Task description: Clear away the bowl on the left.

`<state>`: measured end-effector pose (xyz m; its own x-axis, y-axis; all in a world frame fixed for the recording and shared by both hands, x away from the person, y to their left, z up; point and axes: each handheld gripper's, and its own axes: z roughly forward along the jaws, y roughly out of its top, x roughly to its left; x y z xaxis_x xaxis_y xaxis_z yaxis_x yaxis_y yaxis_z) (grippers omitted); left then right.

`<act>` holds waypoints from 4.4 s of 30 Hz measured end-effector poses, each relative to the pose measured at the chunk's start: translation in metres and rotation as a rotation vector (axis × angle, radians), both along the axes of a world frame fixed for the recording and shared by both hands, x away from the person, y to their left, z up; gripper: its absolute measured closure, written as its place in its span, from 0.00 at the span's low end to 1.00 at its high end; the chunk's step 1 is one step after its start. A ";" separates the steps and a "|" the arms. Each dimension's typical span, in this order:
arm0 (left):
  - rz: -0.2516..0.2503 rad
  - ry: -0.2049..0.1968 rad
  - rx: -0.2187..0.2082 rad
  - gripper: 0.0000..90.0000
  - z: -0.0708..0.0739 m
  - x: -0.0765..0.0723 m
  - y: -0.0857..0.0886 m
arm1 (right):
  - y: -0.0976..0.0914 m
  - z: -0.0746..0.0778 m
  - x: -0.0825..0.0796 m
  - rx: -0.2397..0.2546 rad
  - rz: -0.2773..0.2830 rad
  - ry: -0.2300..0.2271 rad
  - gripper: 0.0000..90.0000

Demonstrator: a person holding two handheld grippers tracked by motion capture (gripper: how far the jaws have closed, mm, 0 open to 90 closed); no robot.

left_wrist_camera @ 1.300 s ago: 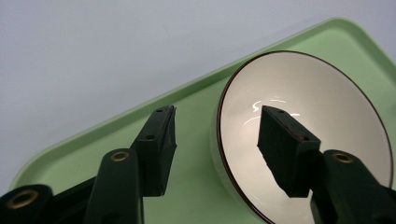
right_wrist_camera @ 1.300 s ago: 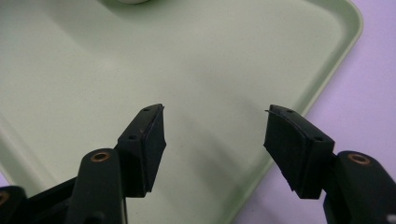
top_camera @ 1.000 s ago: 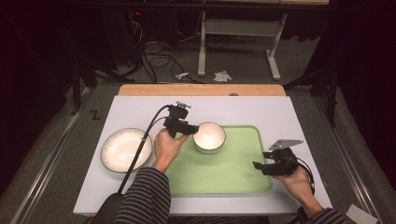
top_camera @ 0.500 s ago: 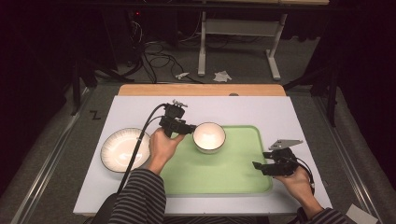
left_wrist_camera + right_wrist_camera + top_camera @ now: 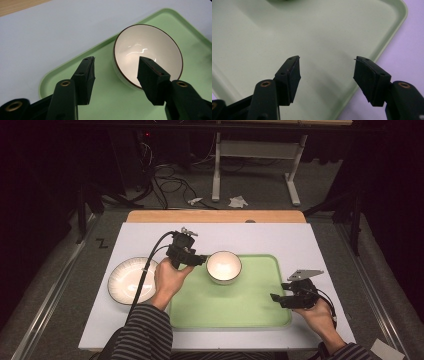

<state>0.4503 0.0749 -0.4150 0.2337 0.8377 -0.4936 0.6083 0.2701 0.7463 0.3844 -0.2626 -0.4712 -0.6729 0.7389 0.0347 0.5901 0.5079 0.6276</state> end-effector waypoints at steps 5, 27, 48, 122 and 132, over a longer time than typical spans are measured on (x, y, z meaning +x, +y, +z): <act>0.005 -0.006 -0.003 0.53 0.002 -0.001 0.005 | 0.000 -0.001 0.000 -0.002 0.003 -0.003 0.44; 0.046 -0.027 -0.036 0.53 0.013 -0.021 0.043 | 0.000 -0.001 0.000 -0.008 -0.001 0.002 0.44; 0.064 -0.037 -0.076 0.51 0.016 -0.044 0.065 | 0.001 -0.001 0.000 -0.014 0.004 -0.001 0.44; -0.056 0.045 -0.098 0.48 -0.024 -0.087 0.031 | 0.001 -0.001 0.000 -0.014 0.010 -0.006 0.44; -0.053 0.051 -0.077 0.48 -0.031 -0.085 0.026 | 0.002 -0.001 0.000 -0.013 0.010 0.003 0.44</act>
